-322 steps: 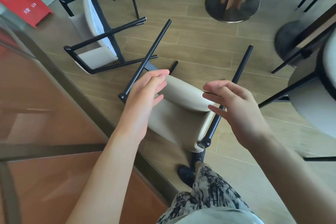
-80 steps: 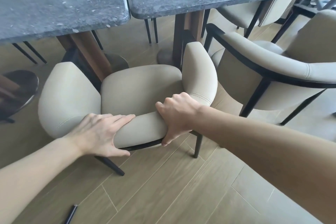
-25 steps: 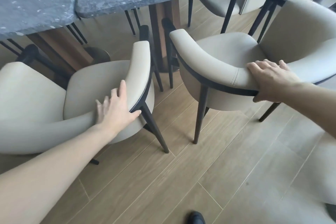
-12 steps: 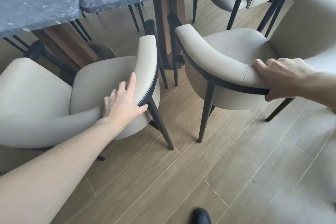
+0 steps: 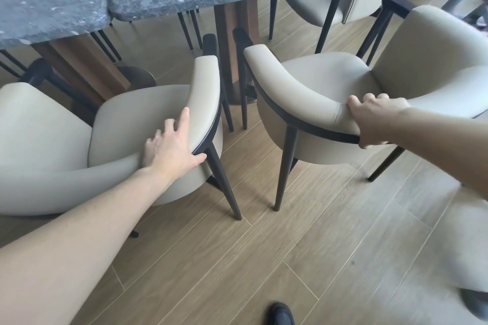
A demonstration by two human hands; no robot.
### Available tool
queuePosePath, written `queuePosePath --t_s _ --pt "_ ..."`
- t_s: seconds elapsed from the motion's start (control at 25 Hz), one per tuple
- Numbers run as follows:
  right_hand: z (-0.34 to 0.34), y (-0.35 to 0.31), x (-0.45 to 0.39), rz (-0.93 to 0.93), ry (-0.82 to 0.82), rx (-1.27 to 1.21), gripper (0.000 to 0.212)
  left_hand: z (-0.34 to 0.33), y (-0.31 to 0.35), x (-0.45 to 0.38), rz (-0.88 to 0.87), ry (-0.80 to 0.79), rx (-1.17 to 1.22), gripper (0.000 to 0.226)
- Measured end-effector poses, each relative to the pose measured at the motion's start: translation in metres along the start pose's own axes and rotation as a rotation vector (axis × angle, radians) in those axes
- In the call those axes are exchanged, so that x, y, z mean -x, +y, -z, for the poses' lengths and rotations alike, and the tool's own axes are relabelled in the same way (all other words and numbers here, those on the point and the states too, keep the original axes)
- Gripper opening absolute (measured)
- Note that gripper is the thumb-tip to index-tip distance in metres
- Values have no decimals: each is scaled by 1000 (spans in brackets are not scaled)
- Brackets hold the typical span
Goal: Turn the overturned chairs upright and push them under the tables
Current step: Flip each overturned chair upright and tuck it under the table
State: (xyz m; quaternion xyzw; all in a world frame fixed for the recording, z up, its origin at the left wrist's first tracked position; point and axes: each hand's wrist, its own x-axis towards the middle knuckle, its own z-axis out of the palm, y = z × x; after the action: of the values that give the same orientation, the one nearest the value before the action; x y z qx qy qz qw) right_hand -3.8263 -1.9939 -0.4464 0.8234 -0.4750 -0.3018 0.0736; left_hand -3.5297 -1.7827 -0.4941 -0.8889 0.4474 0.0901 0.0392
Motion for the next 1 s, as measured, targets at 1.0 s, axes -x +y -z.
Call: queuePosePath --t_s 1.0 --pt "221 -137 187 531 285 -1778 46 231 -41 135 43 359 1487 48"
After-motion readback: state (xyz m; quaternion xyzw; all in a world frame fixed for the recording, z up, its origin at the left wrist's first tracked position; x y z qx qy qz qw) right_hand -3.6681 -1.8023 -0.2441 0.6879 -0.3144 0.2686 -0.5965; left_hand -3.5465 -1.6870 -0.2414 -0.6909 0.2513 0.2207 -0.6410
